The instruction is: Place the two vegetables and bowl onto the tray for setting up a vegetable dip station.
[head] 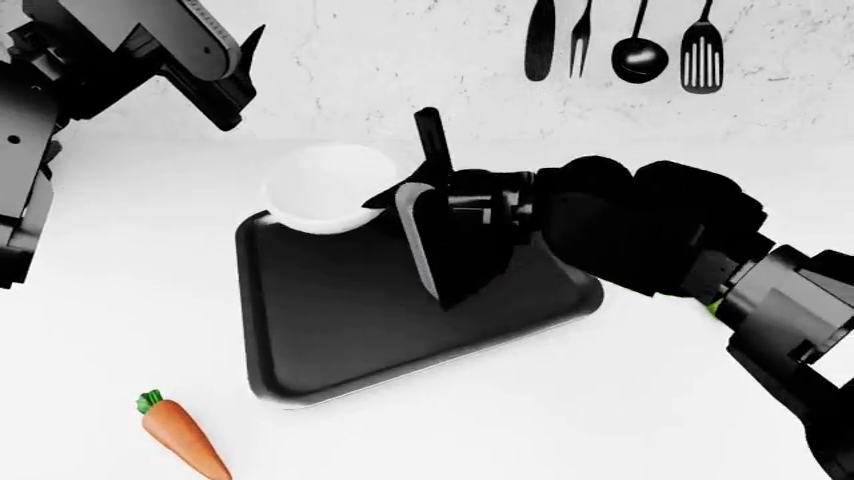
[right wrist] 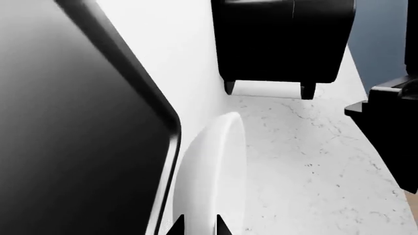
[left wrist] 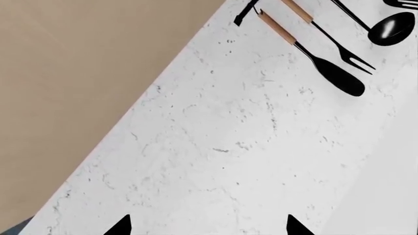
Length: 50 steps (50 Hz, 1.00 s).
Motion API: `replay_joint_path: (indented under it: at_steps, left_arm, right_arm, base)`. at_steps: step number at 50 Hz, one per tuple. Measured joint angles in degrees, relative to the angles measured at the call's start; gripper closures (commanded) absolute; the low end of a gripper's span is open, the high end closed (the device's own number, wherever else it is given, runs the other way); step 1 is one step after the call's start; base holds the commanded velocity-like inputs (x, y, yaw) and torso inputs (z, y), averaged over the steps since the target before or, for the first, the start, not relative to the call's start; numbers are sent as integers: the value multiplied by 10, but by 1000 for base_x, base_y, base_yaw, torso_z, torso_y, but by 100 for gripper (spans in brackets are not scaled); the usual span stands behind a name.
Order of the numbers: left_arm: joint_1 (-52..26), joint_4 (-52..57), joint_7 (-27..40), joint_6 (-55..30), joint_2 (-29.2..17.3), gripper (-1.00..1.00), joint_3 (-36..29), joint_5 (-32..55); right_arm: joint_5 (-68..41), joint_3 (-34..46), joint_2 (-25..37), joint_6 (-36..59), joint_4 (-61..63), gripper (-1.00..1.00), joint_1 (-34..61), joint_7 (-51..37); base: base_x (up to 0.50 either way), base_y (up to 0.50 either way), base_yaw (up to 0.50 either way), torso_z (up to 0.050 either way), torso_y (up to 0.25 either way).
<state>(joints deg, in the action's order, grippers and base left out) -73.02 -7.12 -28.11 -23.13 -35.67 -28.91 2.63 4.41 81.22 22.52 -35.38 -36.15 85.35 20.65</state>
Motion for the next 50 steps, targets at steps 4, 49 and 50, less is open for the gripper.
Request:
replay_joint_path:
  at_steps: [4,49,50]
  left_arm:
    - [2,0,1,1,0,-100,0,0]
    - [10,2,3,4,-5,-100,-1,2]
    - [9,2,4,4,-5,-100,-1,2]
  right_arm:
    - [12,0,-5,-4,-6,100,-8,-16]
    - [43,-7,-35,-10,-30,100,-51,-91]
    - [43,-7,-34,-10,-29,100,-52,-90]
  base:
    - [0,0,0,0,0]
    - [0,0,0,0,0]
    - [0,0,0,0,0]
